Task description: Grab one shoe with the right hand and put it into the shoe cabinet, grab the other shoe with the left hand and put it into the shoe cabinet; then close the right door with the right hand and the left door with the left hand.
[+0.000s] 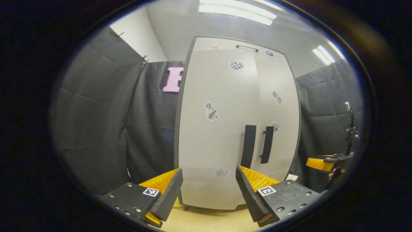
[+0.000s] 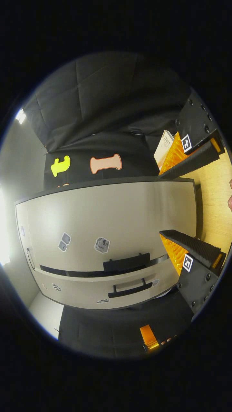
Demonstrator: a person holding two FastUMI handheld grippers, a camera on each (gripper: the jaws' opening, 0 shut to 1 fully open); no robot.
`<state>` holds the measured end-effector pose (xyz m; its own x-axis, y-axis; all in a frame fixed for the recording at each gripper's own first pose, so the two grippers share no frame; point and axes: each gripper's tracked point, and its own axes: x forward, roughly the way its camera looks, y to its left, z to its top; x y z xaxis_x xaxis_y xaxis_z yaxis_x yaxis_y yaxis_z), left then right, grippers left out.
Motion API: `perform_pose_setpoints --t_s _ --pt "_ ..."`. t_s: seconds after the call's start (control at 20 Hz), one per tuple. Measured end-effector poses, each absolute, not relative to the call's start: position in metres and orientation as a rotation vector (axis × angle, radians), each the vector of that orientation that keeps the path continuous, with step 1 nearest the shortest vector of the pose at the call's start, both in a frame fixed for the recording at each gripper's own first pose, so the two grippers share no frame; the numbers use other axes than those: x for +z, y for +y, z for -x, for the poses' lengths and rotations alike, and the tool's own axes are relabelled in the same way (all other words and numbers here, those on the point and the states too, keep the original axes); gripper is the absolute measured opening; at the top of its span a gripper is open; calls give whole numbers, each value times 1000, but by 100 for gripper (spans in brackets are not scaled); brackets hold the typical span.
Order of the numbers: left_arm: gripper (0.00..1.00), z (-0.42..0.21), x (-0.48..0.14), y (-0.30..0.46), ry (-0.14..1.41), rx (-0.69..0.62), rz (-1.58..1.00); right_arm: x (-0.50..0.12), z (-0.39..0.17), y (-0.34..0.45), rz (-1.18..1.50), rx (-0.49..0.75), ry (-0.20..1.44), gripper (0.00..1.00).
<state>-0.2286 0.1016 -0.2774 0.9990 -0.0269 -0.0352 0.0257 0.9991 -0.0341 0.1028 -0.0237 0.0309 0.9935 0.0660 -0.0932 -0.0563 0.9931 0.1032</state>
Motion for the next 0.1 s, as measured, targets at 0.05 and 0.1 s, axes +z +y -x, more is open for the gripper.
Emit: perform_pose_setpoints --t_s 0.05,0.1 --pt "94 229 -280 106 36 -23 32 32 -103 -21 -91 61 96 98" --pt "94 228 -284 109 40 -21 32 34 -103 -18 -80 60 97 98"
